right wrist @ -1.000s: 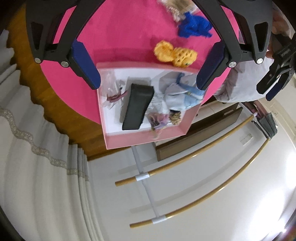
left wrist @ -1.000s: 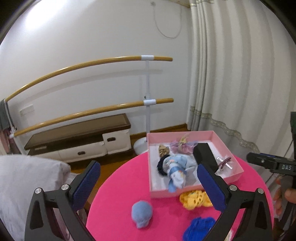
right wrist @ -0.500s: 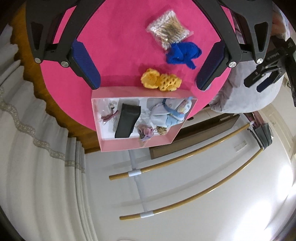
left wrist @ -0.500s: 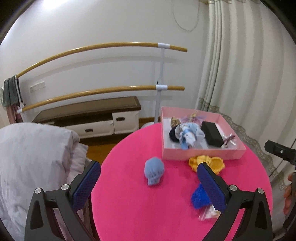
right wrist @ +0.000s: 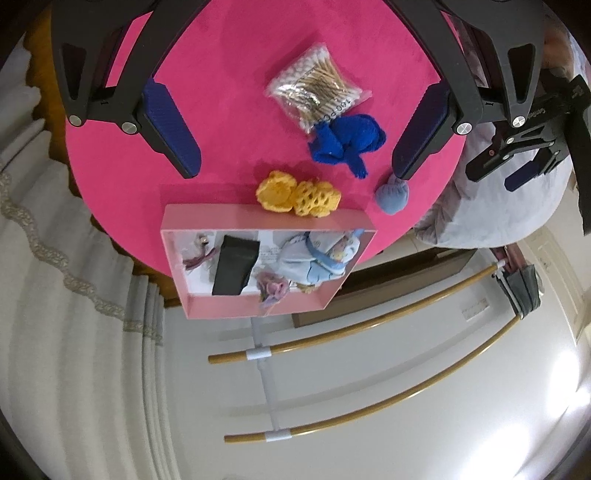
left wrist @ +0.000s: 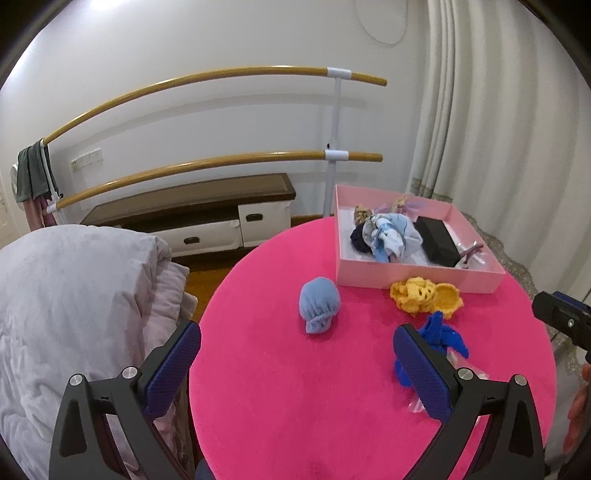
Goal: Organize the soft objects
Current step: 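Withdraw both tools from the box back over the table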
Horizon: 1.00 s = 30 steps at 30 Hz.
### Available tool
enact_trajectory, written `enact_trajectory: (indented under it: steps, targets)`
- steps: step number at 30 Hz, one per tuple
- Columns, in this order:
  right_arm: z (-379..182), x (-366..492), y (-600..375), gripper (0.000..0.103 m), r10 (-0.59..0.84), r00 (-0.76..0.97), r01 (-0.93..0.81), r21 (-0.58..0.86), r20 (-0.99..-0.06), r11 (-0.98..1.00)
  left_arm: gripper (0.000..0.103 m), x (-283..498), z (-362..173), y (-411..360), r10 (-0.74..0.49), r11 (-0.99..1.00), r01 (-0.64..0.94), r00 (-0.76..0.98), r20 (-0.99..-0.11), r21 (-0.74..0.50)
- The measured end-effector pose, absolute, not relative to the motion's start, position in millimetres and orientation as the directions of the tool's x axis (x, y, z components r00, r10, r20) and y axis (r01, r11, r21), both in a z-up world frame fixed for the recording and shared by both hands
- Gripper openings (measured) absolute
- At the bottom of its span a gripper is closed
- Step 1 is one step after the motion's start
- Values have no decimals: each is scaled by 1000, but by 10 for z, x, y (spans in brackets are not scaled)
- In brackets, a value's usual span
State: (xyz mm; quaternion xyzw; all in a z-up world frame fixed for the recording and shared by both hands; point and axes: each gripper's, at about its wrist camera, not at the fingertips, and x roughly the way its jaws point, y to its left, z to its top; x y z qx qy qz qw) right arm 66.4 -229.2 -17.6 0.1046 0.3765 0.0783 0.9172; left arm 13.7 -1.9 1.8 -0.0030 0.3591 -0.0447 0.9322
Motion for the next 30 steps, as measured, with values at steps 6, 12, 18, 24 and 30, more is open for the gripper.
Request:
enact_trajectory:
  steps: [6,12,18,24,30]
  targets:
    - [-189,671,-2249,103,216,701,-65,240,-680,969,103,199,-41,5,-83,996,80,728,-680,-35]
    - [-256,715,-2185,103,213,681,-78,220,-700,972,103,332,-186,53,-67,997,78,707,-704,-16]
    - [-451,800,-2020,103,245,623,-131,210,-743,969,103,581,-379,11,-61,994,106,688,-723,17]
    - [-629,881,-1884,103,270,578,-164,214,-770,963,103,1051,-702,-82,-48,989,135,669,-742,58]
    - [-737,943,-1854,103,272,552,-172,212,-788,962,103,1554,-1059,-182,-53,985,160,624,-780,62]
